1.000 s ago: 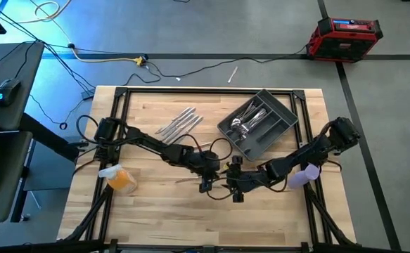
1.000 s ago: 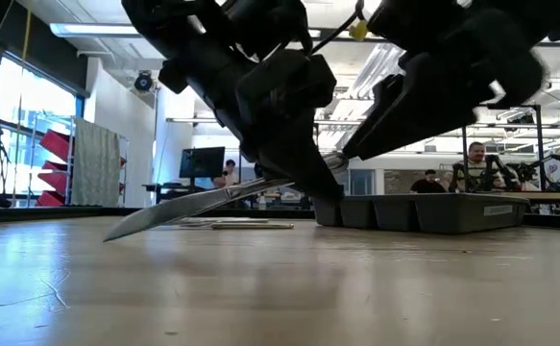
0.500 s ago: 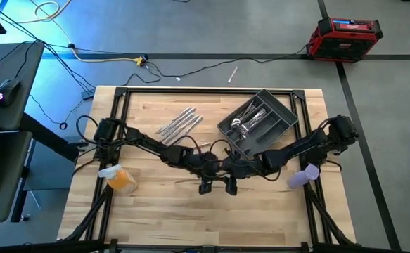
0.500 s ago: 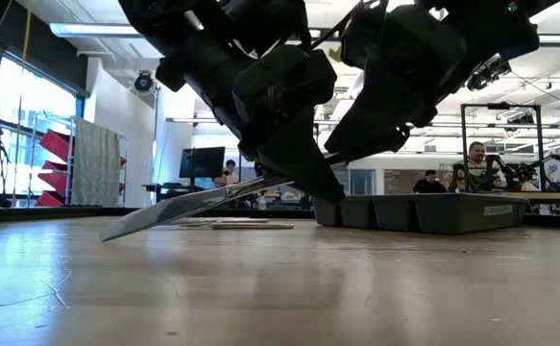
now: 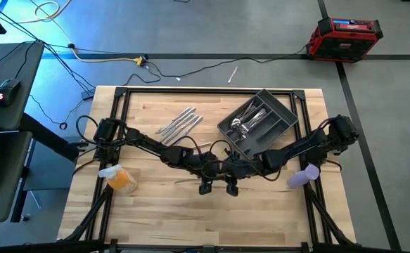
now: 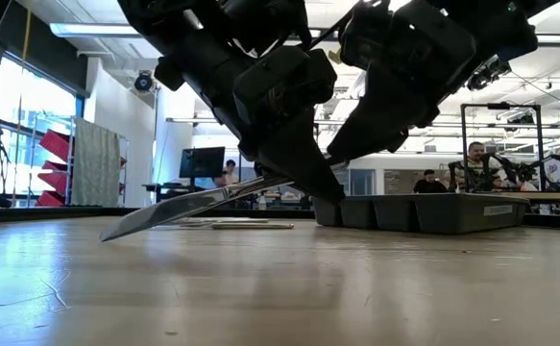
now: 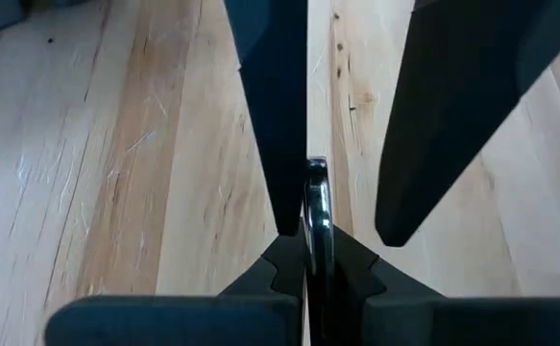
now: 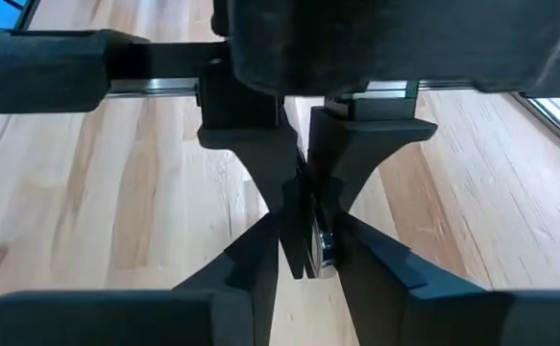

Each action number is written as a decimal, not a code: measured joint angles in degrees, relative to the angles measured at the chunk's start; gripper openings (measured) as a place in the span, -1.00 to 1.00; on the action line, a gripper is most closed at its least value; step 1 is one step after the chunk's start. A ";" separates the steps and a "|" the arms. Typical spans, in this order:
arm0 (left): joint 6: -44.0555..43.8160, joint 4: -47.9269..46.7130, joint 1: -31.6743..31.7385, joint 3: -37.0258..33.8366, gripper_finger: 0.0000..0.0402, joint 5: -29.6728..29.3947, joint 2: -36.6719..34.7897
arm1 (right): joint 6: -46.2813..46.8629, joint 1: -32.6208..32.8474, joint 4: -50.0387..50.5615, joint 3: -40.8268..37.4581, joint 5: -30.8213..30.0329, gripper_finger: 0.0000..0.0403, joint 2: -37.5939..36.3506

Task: Sort silverware
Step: Put the knife in the silverware tray

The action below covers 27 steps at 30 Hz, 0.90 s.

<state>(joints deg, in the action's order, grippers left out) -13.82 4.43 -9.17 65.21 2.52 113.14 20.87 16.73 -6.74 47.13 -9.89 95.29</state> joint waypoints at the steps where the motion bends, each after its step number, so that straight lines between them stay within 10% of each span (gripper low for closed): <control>1: 0.00 0.00 0.00 0.00 -1.00 0.00 0.00 | -0.26 -0.01 -0.02 0.00 -0.06 -0.48 0.00; 10: 0.00 -0.20 -0.20 -0.02 -1.00 -0.20 0.11 | -0.29 -1.25 -1.72 0.00 0.77 -0.41 2.81; 18: 0.06 -0.24 -0.24 -0.02 -1.00 -0.88 0.11 | -1.52 -1.21 -1.63 0.00 1.86 -0.93 3.04; 27: 2.40 -2.46 -0.11 0.00 -0.77 2.34 -1.17 | 1.18 -0.41 5.77 0.16 2.02 -0.98 2.28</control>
<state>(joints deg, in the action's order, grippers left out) -11.42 1.96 -9.28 65.21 4.86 111.97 22.05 16.32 -0.97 47.29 -7.86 97.57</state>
